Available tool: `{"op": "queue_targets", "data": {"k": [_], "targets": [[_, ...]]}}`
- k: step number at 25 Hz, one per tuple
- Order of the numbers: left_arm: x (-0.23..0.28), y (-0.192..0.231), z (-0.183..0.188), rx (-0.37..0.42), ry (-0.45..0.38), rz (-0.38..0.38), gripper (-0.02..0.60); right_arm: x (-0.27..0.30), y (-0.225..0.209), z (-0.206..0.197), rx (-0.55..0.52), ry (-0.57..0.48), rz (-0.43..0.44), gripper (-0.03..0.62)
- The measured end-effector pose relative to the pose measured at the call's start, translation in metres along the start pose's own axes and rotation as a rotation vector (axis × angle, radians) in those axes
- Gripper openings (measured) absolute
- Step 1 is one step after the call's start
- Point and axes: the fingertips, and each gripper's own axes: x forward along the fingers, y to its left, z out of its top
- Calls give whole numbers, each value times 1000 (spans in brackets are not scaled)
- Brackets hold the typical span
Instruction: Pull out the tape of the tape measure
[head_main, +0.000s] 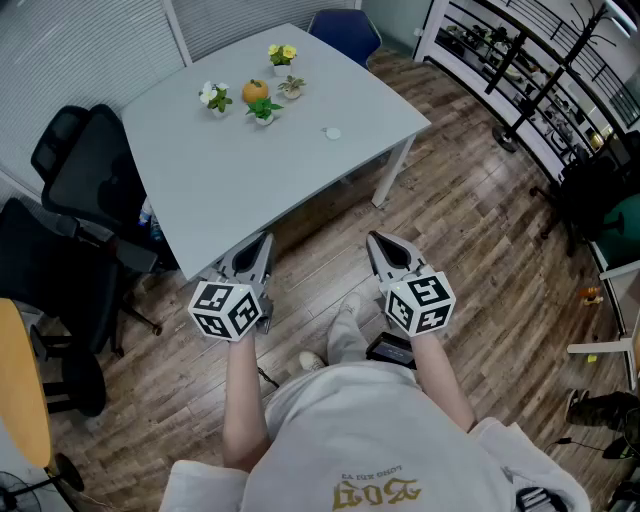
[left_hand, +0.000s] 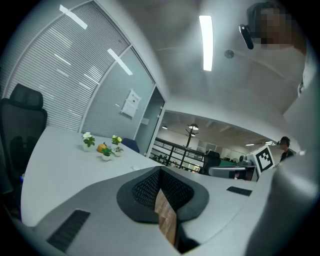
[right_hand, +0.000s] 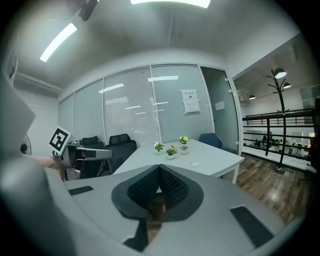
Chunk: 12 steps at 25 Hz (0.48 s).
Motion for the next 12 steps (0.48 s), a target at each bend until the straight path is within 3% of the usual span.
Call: {"op": "queue_targets", "data": {"k": [12], "targets": [[-5,-8,-9,-4,12,32,3,-11,-3,-5,0,3,-2,15]]}}
